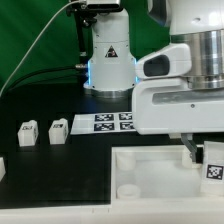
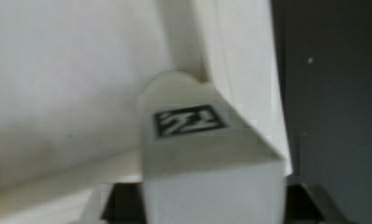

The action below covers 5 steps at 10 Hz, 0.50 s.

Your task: Assemble one leg

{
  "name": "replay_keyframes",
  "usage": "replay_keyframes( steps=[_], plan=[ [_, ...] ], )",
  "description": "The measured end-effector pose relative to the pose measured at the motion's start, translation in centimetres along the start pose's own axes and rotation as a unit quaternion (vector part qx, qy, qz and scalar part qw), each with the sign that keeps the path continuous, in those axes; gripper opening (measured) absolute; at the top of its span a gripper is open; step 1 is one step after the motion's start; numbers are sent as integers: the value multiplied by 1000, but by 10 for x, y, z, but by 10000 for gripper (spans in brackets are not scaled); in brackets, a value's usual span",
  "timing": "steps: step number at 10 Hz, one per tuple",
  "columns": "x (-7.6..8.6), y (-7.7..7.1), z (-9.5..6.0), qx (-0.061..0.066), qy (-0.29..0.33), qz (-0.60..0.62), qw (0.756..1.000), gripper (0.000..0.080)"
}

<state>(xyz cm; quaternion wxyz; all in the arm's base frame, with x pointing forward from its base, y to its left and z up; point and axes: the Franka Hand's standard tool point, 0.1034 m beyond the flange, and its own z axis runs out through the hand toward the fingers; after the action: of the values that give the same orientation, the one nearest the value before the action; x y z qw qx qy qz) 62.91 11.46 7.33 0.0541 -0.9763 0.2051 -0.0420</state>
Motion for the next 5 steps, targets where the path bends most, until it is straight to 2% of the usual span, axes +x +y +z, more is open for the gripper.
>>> replay_keyframes(
  steps=[2, 3, 4, 5],
  plan=[
    [1, 3, 0, 3, -2, 136, 991, 304],
    [2, 6, 0, 9, -6, 235, 972, 304],
    [0, 7, 0, 15, -8, 335, 942, 304],
    [-2, 7, 0, 23, -14, 440, 898, 304]
  ],
)
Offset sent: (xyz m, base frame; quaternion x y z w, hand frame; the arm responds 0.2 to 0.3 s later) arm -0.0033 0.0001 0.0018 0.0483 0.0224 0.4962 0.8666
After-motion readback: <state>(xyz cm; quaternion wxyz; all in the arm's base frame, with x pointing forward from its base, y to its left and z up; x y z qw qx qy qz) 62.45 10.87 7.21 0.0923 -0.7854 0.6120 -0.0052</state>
